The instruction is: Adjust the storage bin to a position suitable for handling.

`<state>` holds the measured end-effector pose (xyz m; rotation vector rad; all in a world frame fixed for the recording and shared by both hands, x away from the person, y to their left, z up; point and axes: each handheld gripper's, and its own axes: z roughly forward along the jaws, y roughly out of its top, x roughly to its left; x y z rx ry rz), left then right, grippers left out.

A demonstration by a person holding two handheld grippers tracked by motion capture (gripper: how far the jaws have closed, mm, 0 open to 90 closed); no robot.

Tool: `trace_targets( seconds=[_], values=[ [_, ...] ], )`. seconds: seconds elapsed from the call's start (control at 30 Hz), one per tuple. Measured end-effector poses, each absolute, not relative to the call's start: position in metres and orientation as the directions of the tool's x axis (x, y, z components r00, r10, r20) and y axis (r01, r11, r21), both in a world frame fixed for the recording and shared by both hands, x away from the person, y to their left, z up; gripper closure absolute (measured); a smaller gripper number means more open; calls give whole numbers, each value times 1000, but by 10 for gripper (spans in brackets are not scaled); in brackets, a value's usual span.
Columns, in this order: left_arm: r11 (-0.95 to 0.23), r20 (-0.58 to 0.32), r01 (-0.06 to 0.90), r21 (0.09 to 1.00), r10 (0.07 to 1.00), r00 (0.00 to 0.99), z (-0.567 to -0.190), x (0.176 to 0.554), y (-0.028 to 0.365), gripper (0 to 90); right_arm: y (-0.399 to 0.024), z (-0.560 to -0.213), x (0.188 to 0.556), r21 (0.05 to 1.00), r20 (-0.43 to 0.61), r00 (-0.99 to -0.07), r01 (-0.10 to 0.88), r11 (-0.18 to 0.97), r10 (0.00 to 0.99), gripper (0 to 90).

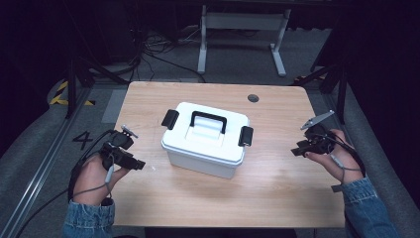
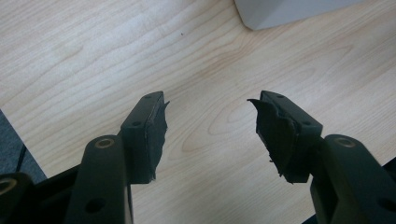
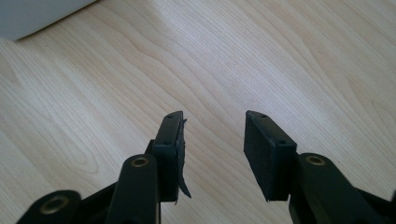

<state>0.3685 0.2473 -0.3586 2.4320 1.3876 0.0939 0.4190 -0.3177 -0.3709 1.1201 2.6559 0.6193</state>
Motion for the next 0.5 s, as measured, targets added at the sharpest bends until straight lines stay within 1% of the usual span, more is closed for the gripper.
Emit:
trace_targets(
  seconds=[0.07, 0.23, 0.4, 0.5],
  values=[
    [-463, -107, 822, 332, 847, 521, -357, 369, 248, 433, -319, -369, 420, 442, -1, -677, 660, 608, 736, 575],
    [-463, -102, 819, 339, 847, 521, -355, 371, 248, 423, -318, -362, 422, 454, 21, -677, 662, 597, 735, 576],
    [-475, -91, 810, 344, 842, 532, -354, 374, 246, 420, -310, -346, 425, 467, 25, -695, 643, 607, 718, 578],
    [-471, -103, 812, 344, 841, 531, -354, 375, 244, 419, -302, -334, 428, 476, 24, -713, 625, 619, 701, 579]
  ],
)
